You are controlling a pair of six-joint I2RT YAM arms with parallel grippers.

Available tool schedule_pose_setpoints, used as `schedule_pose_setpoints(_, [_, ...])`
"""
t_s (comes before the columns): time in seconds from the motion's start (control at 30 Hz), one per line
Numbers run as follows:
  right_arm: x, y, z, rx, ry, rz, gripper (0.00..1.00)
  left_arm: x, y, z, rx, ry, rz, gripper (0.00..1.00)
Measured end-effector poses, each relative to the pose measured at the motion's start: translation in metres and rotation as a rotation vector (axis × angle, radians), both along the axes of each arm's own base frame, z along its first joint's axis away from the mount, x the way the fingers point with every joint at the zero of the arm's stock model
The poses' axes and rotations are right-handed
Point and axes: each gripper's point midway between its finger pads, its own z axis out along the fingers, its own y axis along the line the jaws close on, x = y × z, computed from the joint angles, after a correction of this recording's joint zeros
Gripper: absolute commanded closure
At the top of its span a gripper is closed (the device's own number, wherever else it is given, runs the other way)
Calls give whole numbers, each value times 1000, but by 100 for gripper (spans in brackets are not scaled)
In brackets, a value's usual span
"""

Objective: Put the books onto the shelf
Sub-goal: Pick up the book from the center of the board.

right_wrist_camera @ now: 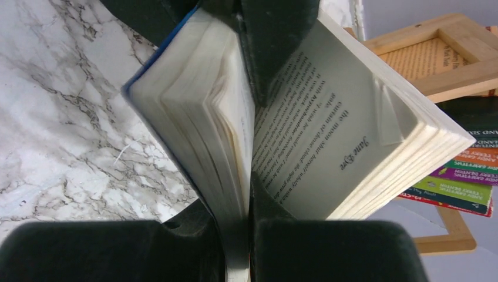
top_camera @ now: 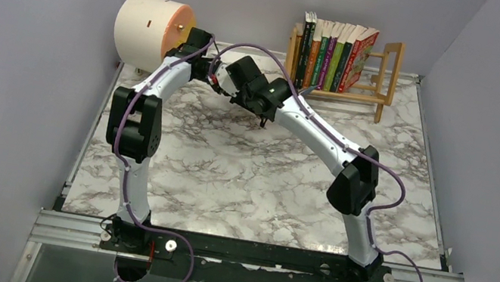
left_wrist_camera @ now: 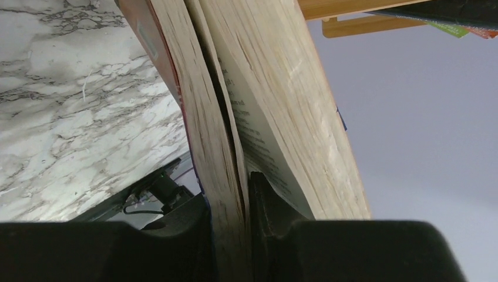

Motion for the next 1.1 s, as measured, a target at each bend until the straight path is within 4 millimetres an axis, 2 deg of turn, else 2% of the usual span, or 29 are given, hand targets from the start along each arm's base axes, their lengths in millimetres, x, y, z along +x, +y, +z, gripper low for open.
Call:
schedule_pose_setpoints(0.07, [1, 1, 3, -1, -6, 7, 99, 0, 0, 1, -7, 6, 0, 100])
schedule_pose_setpoints(0.3, [2, 1, 2, -14, -11, 21, 98, 1, -1, 3, -26, 30, 15, 100])
schedule_pose_setpoints(0.43, [3, 1, -3, -9, -18, 30, 75, 2, -1, -1, -32, 48, 29, 100])
schedule_pose_setpoints(0.57, [4, 15, 6, 76, -42, 65, 68, -1, -5, -10, -45, 95, 45, 100])
schedule_pose_setpoints(0.8, [-4, 25, 45, 263, -91, 112, 55, 0, -11, -15, -101, 176, 90, 100])
schedule_pose_setpoints(0.93, [-8, 13, 71, 410, -116, 106, 51, 4, -11, -19, -154, 240, 136, 100])
schedule_pose_setpoints(1.1, [-18, -32, 94, 630, -166, 59, 45, 8, -9, -23, -207, 296, 187, 100])
